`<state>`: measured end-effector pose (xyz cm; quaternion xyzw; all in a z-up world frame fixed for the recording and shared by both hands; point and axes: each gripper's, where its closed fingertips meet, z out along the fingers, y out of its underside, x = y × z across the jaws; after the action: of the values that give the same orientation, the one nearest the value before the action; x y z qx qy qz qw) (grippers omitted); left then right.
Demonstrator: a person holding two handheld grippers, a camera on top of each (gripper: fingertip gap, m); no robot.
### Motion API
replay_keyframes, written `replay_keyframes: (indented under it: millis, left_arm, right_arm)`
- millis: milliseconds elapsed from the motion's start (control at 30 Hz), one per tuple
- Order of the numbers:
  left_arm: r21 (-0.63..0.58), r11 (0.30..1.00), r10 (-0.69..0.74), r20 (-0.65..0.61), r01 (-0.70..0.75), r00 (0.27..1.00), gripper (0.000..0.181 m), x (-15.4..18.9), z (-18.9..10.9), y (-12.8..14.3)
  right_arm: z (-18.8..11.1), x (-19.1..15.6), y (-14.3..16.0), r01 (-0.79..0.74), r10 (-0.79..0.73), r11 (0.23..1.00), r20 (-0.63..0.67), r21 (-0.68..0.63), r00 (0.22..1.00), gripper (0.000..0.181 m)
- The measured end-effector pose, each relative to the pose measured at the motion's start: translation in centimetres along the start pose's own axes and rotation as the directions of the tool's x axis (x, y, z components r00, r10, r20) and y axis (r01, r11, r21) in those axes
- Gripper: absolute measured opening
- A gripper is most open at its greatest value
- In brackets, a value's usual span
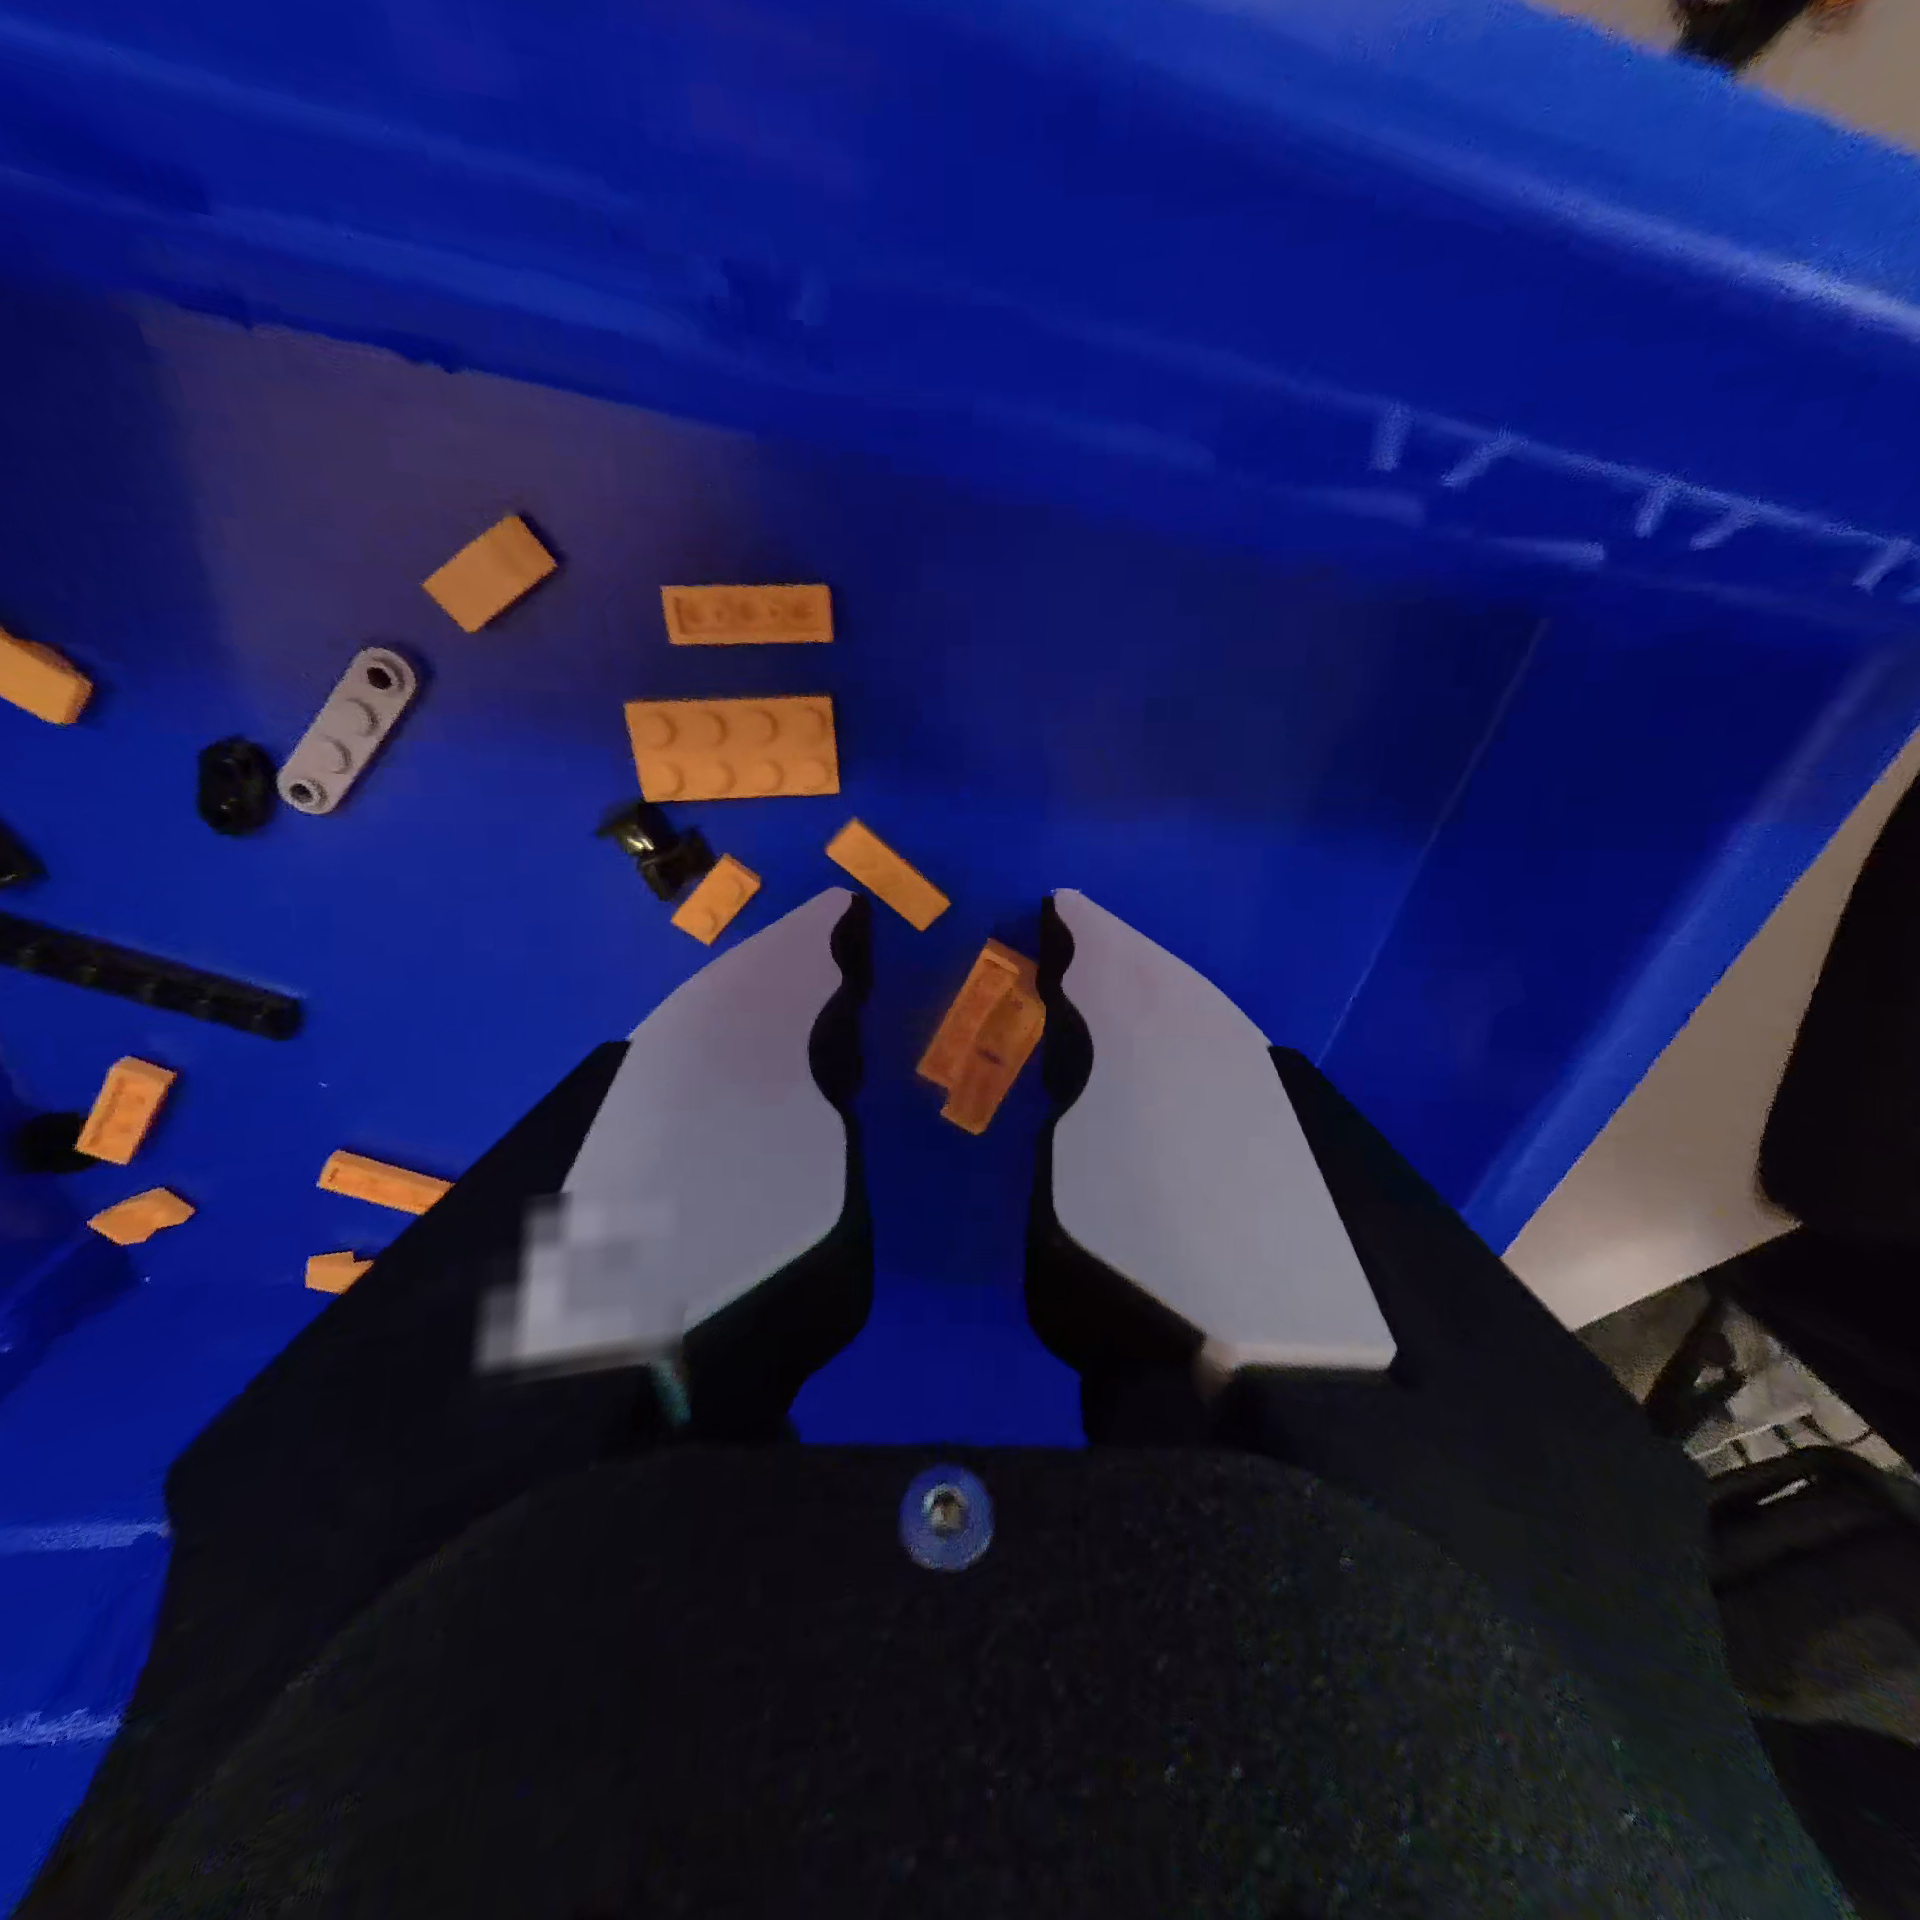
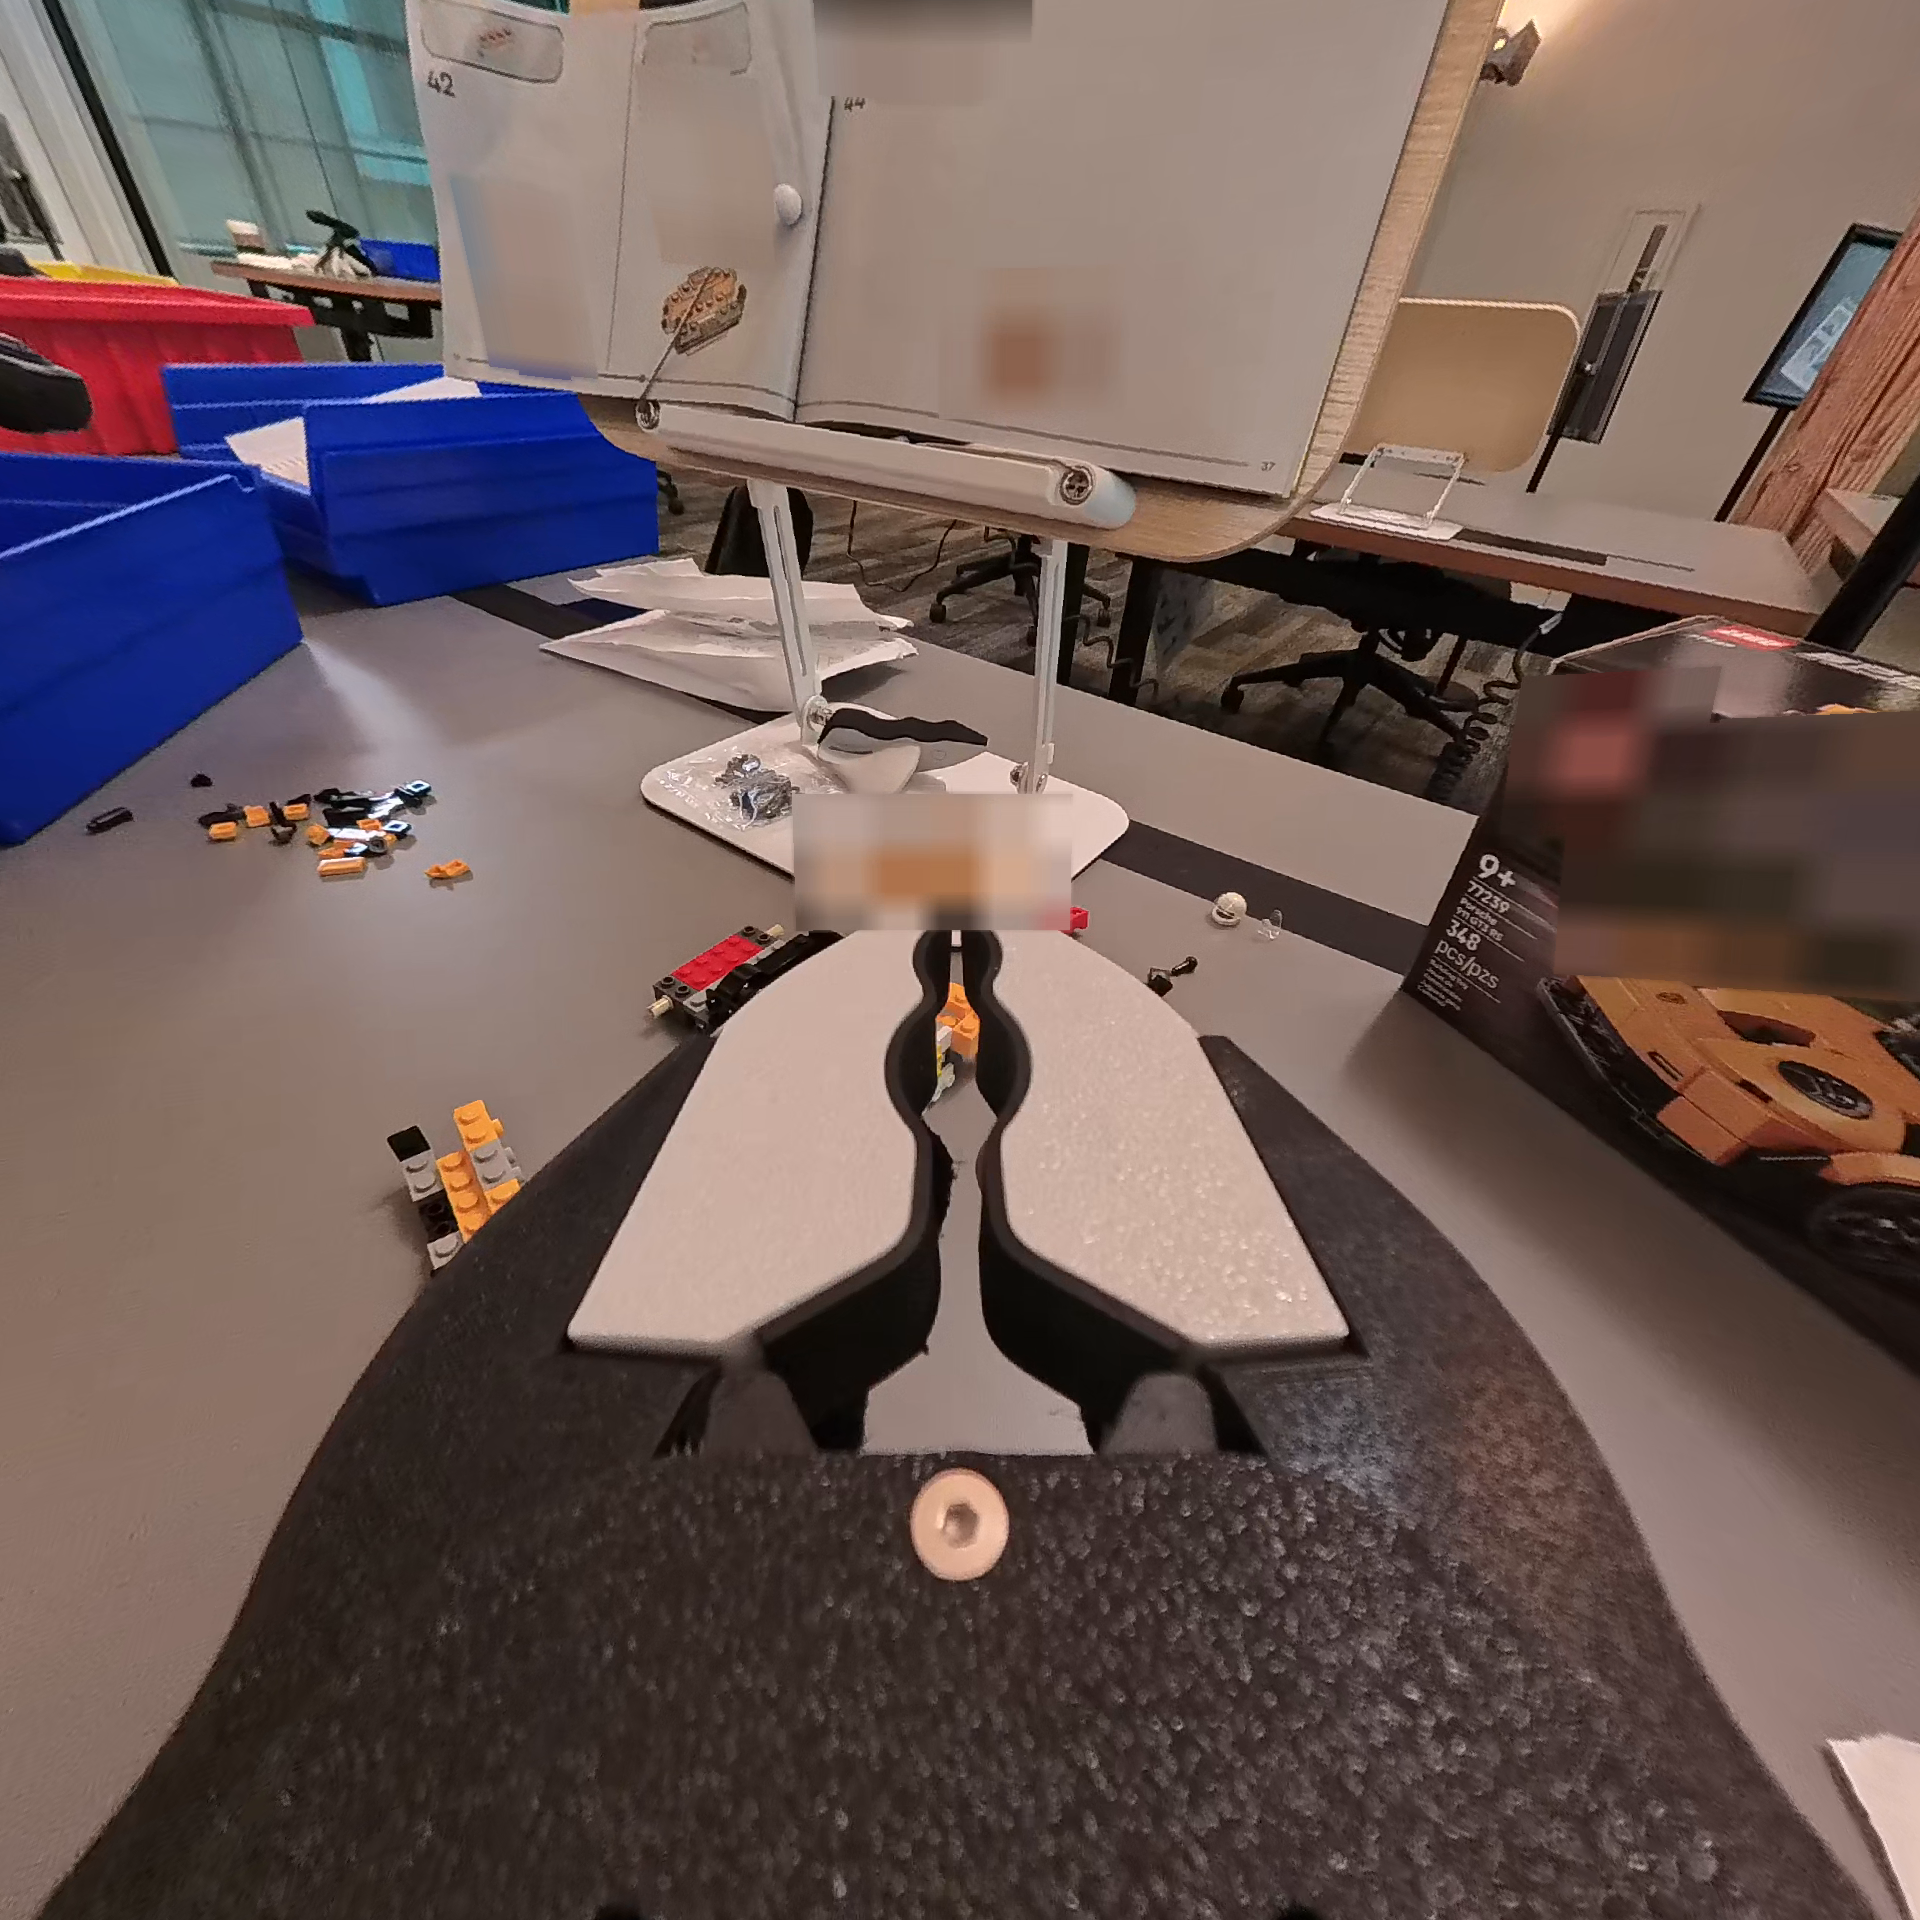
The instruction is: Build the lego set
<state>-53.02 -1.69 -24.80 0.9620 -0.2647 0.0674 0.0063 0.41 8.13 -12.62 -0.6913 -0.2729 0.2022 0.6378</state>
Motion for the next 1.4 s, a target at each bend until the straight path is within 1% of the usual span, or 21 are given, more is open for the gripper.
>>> replay_keyframes:
  millis: [133, 233, 333, 400, 467, 567, 633, 700, 767, 833, 867, 900, 967, 1033, 1100, 1167, 1267, 1333, 1400]
  left_arm:
    - [-0.006, 0.999, -0.048, 0.009, 0.048, 0.999, 0.029, -0.4, 0.5, 0.0]
    - [0.004, 0.998, -0.065, 0.035, 0.065, 0.997, 0.021, -0.8, 0.7, -0.2]
    - [0.009, 0.997, -0.074, 0.078, 0.073, 0.994, 0.009, -1.4, 0.8, -0.2]
    - [0.009, 0.998, -0.068, 0.088, 0.067, 0.994, 0.009, -1.4, 0.8, -0.2]
    - [0.006, 0.999, -0.037, 0.104, 0.037, 0.994, 0.009, -1.4, 0.8, -0.1]
    - [0.002, 0.999, 0.045, 0.126, -0.046, 0.991, 0.009, -1.2, 0.8, -0.1]
    - [0.017, 0.994, 0.106, 0.095, -0.109, 0.990, 0.009, -0.4, 0.7, -0.4]
    - [0.050, 0.978, 0.200, 0.046, -0.202, 0.979, 0.009, 1.0, 0.4, -0.7]
    - [0.086, 0.964, 0.252, 0.013, -0.252, 0.968, 0.008, 2.1, -0.1, -1.0]
    - [0.100, 0.965, 0.244, 0.007, -0.244, 0.970, 0.010, 2.2, -0.7, -1.1]
    - [0.107, 0.966, 0.235, 0.007, -0.234, 0.972, 0.017, 2.0, -1.1, -1.1]
    - [0.115, 0.968, 0.224, 0.007, -0.223, 0.975, 0.020, 1.9, -1.4, -1.1]
    - [0.132, 0.970, 0.205, 0.018, -0.206, 0.979, 0.021, 1.3, -1.8, -1.1]
    - [0.149, 0.970, 0.189, 0.046, -0.194, 0.981, 0.021, 0.6, -2.1, -1.2]
    - [0.180, 0.967, 0.163, 0.105, -0.180, 0.981, 0.021, -0.6, -2.2, -1.8]
    - [0.221, 0.962, 0.136, 0.130, -0.163, 0.982, 0.025, -1.3, -1.9, -2.8]
    - [0.216, 0.960, 0.136, 0.187, -0.176, 0.973, 0.031, -2.4, -1.2, -3.7]
    - [0.212, 0.962, 0.129, 0.192, -0.169, 0.973, 0.034, -2.8, -0.8, -4.1]
    - [0.215, 0.962, 0.129, 0.185, -0.169, 0.974, 0.033, -2.8, -0.4, -4.5]
  right_arm:
    - [0.0, 0.0, 0.1, -0.001, 0.001, 1.000, 0.001, -0.002, 1.000, 0.001]
    - [0.0, 0.0, 0.2, -0.003, 0.003, 1.000, 0.004, -0.005, 1.000, 0.001]
    - [0.0, -0.1, 0.2, -0.002, 0.002, 1.000, 0.006, -0.006, 1.000, 0.001]
    - [0.0, -0.1, 0.2, 0.000, 0.000, 1.000, 0.007, -0.005, 1.000, 0.001]
    - [0.0, -0.2, 0.2, 0.000, 0.000, 1.000, 0.008, -0.005, 1.000, 0.001]
    - [0.0, -0.2, 0.1, 0.002, -0.002, 1.000, 0.008, -0.004, 1.000, 0.001]
    - [0.0, -0.2, 0.1, 0.000, 0.000, 1.000, 0.008, -0.005, 1.000, 0.001]
    - [0.0, -0.2, 0.2, -0.001, 0.001, 1.000, 0.009, -0.006, 1.000, 0.001]
    - [0.1, -0.2, 0.3, -0.002, 0.002, 1.000, 0.010, -0.009, 1.000, 0.001]
    - [0.1, -0.2, 0.4, -0.002, 0.003, 1.000, 0.011, -0.013, 1.000, 0.001]
    - [0.1, -0.2, 0.5, -0.003, 0.003, 1.000, 0.012, -0.015, 1.000, 0.001]
    - [0.2, -0.2, 0.5, -0.005, 0.005, 1.000, 0.014, -0.017, 1.000, 0.001]
    - [0.2, -0.2, 0.6, -0.005, 0.005, 1.000, 0.014, -0.019, 1.000, 0.001]
    - [0.2, -0.2, 0.7, -0.005, 0.005, 1.000, 0.014, -0.021, 1.000, 0.001]
    - [0.3, -0.2, 0.8, -0.008, 0.009, 1.000, 0.016, -0.024, 1.000, 0.001]
    - [0.4, -0.3, 1.0, -0.015, 0.016, 0.999, 0.020, -0.030, 1.000, 0.001]
    - [0.5, -0.3, 1.2, -0.013, 0.013, 0.999, 0.020, -0.035, 1.000, 0.001]
    - [0.4, -0.3, 1.2, -0.013, 0.014, 0.999, 0.018, -0.035, 1.000, 0.001]
    - [0.5, -0.3, 1.3, -0.017, 0.018, 0.999, 0.019, -0.037, 1.000, 0.001]
